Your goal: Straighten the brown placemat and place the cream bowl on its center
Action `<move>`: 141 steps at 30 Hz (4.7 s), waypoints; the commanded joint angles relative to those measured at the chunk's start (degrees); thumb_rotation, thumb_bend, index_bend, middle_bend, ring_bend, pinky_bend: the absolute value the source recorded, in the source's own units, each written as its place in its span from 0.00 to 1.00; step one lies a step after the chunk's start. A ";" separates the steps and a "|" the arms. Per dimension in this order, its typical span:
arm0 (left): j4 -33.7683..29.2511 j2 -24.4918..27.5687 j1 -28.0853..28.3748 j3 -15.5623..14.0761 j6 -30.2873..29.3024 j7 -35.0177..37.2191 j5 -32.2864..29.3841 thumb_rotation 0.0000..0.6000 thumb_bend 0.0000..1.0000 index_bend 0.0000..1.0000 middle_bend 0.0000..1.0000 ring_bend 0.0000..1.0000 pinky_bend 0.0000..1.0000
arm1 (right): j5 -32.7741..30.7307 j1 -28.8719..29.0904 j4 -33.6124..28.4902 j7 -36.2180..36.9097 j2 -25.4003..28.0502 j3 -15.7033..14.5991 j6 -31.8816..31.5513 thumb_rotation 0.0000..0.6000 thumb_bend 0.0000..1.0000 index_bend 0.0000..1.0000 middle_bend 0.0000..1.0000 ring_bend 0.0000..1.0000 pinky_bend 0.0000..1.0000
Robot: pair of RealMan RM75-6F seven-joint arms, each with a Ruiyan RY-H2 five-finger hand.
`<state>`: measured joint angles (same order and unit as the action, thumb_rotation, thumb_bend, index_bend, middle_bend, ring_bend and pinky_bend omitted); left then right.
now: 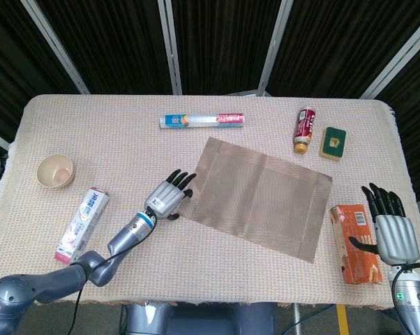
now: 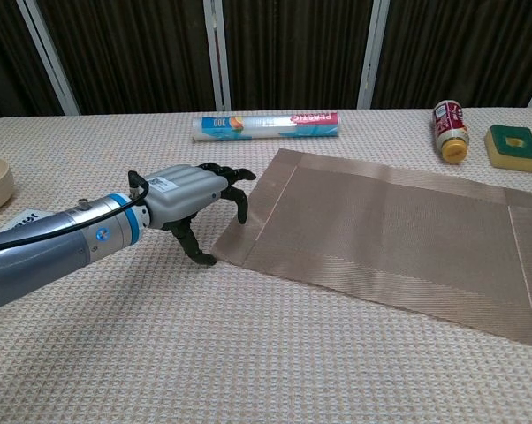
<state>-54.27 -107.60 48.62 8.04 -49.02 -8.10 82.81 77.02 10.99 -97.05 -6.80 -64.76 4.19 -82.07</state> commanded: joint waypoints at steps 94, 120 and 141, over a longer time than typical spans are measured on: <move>-35.31 26.82 -12.29 -15.33 -7.04 -7.61 4.93 1.00 0.00 0.00 0.00 0.00 0.00 | 7.96 -2.64 -3.05 -0.76 1.16 0.25 -1.36 1.00 0.00 0.00 0.00 0.00 0.00; -11.63 31.97 -15.69 -3.48 -4.57 13.17 -15.25 1.00 0.00 0.12 0.00 0.00 0.00 | 8.56 -2.56 -3.22 -1.57 0.94 -0.07 -0.53 1.00 0.00 0.00 0.00 0.00 0.00; 15.42 19.32 -17.90 -3.12 3.00 23.79 -15.03 1.00 0.18 0.42 0.00 0.00 0.00 | 8.27 -2.30 -2.63 -2.48 0.54 0.10 0.01 1.00 0.00 0.00 0.00 0.00 0.00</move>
<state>-40.37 -87.13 30.69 4.65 -46.81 15.00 67.72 85.28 8.70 -99.69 -9.28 -64.22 4.30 -82.04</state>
